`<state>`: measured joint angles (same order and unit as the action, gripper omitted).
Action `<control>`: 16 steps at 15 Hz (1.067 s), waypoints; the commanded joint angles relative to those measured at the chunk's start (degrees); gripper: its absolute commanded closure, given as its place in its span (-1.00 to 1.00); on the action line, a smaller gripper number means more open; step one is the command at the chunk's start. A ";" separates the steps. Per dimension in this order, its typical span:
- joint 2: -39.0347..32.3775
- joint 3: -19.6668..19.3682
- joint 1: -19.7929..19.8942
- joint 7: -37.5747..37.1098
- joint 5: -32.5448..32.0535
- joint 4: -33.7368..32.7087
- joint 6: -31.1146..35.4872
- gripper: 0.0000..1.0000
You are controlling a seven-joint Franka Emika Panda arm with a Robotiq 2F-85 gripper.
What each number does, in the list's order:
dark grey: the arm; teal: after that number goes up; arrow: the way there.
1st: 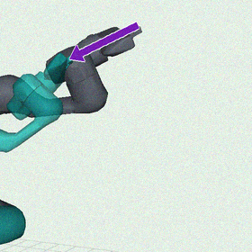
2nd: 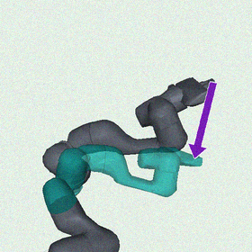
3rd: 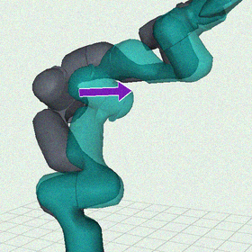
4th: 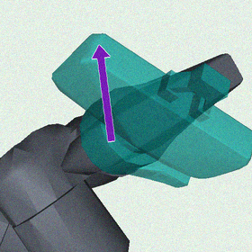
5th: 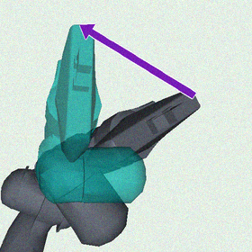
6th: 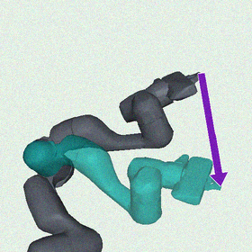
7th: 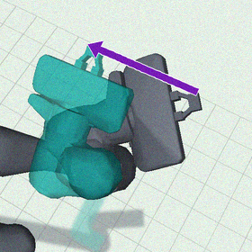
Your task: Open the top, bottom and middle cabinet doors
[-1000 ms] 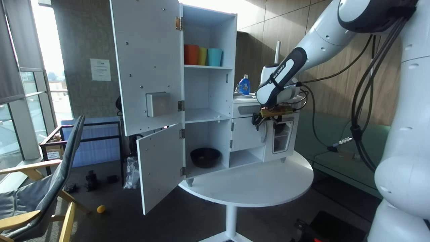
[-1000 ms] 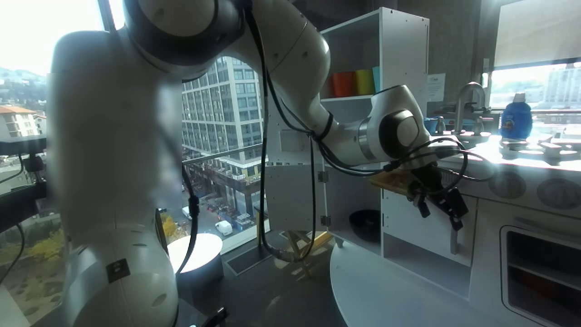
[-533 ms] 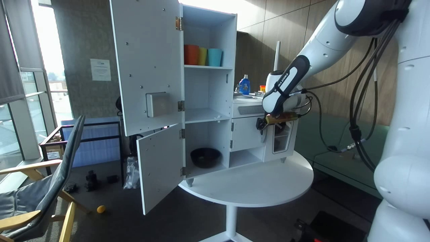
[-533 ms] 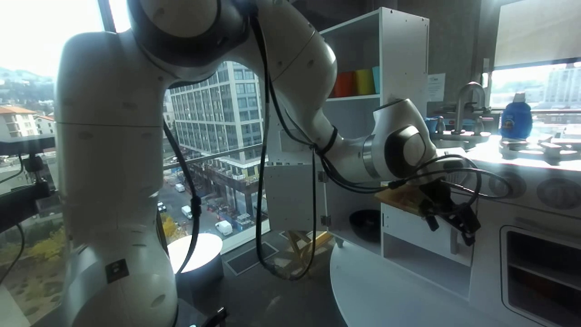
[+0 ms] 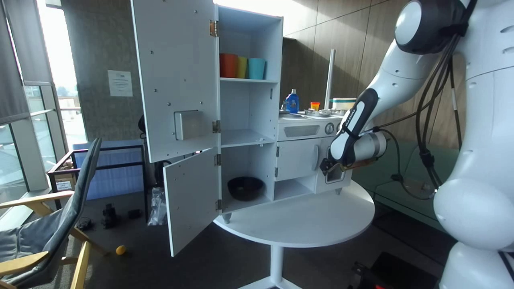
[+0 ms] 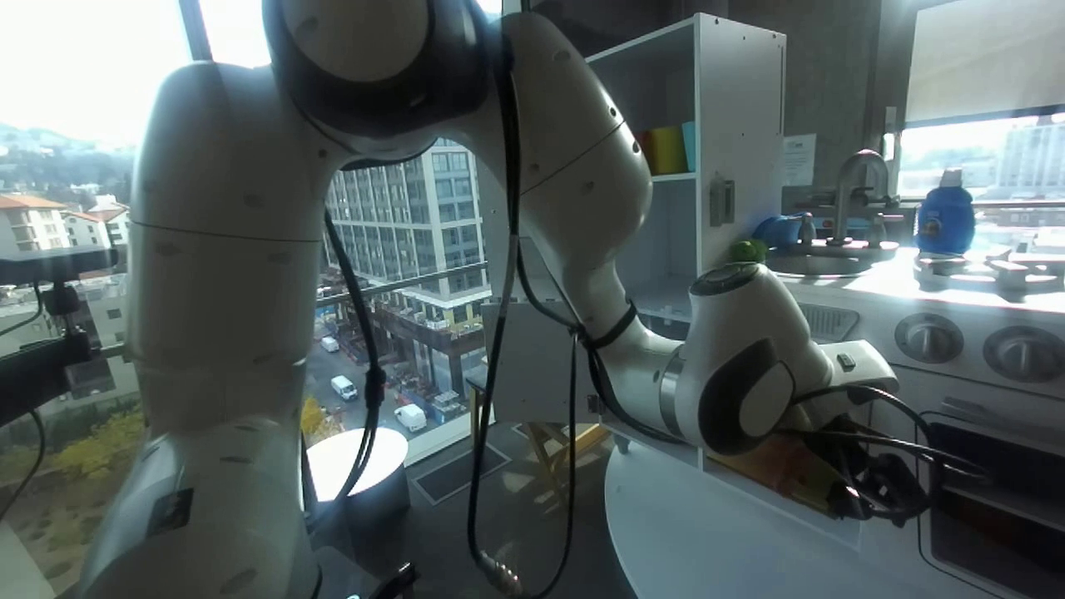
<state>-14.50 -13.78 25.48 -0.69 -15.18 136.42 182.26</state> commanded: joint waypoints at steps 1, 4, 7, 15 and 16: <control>1.54 14.09 13.32 8.18 1.77 3.90 2.33 -1.00; 0.03 25.64 24.65 11.63 2.03 3.97 5.67 -1.00; -2.98 37.69 36.49 11.61 0.39 1.55 7.82 -1.00; -9.55 59.34 60.11 11.43 -3.98 -1.98 8.42 -1.00; -10.21 61.64 62.68 11.42 -4.70 -2.14 8.21 -1.00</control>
<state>-21.40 41.15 80.62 9.55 -17.66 135.76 188.38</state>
